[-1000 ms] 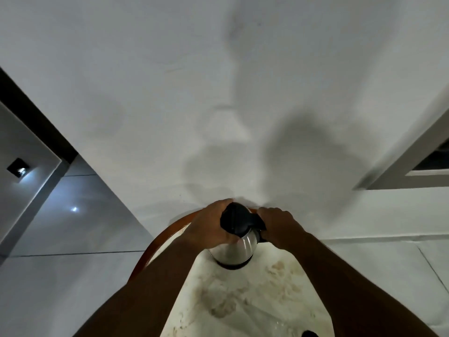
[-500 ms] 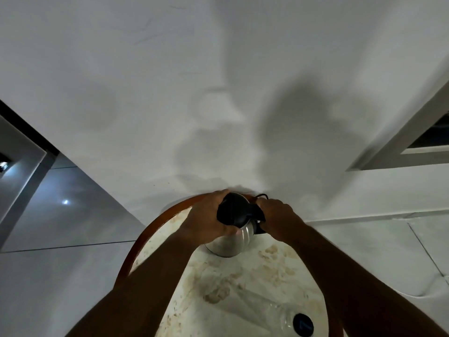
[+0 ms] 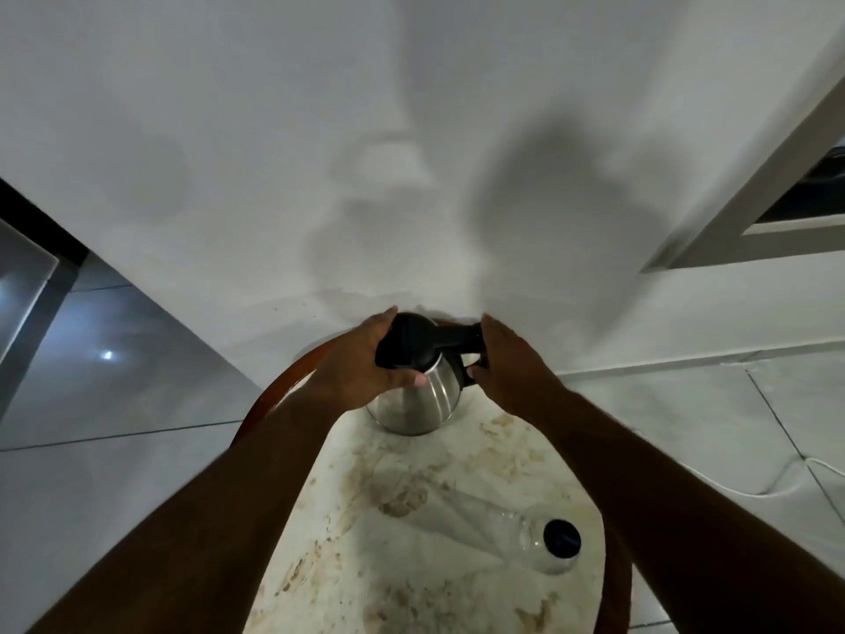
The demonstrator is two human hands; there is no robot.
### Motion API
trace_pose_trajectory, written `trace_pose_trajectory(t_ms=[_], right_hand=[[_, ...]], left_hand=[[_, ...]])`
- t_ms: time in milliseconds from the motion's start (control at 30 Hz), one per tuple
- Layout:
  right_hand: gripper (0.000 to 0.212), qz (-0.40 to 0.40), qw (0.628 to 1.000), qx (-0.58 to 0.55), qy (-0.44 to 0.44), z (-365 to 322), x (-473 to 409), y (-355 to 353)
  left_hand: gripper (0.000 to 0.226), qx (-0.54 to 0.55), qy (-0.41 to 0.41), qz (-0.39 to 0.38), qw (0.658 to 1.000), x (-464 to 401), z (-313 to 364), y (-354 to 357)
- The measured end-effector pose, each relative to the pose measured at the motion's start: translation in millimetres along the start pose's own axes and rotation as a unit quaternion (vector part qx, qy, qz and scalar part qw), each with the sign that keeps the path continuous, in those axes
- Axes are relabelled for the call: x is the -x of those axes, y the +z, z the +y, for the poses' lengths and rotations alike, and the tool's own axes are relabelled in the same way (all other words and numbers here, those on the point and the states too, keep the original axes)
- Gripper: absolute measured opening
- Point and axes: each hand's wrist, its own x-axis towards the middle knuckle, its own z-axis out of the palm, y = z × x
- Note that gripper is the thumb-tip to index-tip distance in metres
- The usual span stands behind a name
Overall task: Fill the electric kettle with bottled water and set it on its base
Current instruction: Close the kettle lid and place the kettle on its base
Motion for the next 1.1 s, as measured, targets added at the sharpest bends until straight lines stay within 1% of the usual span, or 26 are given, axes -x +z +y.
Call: trace_pose_trajectory(t_ms=[133,233,267,400,467,567,667,733,867,1100], right_hand=[[0.076,0.014,0.998,0.053,-0.017,-2.2,7.7,7.8],[0.080,0.028,0.989,0.133,-0.056,-2.7,12.3,11.4],[0.081,0.027,0.987,0.144,-0.061,-3.5,12.1,10.5],[0.083,-0.006,0.990,0.135,-0.042,-10.4,11.8,2.2],[0.076,0.000,0.989,0.131,-0.062,-14.3,13.8,0.6],[0.064,0.011,0.988,0.132,-0.083,-21.0,22.1,5.3],[0.060,-0.001,0.993,0.110,-0.048,-29.3,25.8,5.3],[0.058,-0.012,0.993,0.109,-0.031,-34.4,25.2,2.0],[0.056,-0.023,0.992,0.124,-0.029,-34.7,22.0,-0.2],[0.053,0.014,0.989,0.133,-0.061,-26.1,20.5,4.2]], left_hand=[[0.110,-0.046,0.017,-0.011,0.999,-4.7,-9.1,1.3],[0.113,-0.081,0.027,-0.011,0.996,-5.5,-11.3,2.2],[0.113,-0.085,0.031,-0.010,0.996,-5.5,-10.8,2.3],[0.109,-0.105,0.042,-0.012,0.994,-3.7,-7.8,1.2],[0.108,-0.139,0.036,-0.018,0.990,-1.7,-6.5,-0.3],[0.097,-0.180,0.033,-0.016,0.983,12.4,-6.8,0.9],[0.086,-0.193,0.032,-0.028,0.980,29.2,-3.8,1.5],[0.080,-0.224,0.045,-0.032,0.973,35.4,2.6,-1.4],[0.070,-0.266,0.064,-0.043,0.961,38.8,10.1,0.0],[0.067,-0.271,0.072,-0.028,0.960,40.2,-0.7,3.3]])
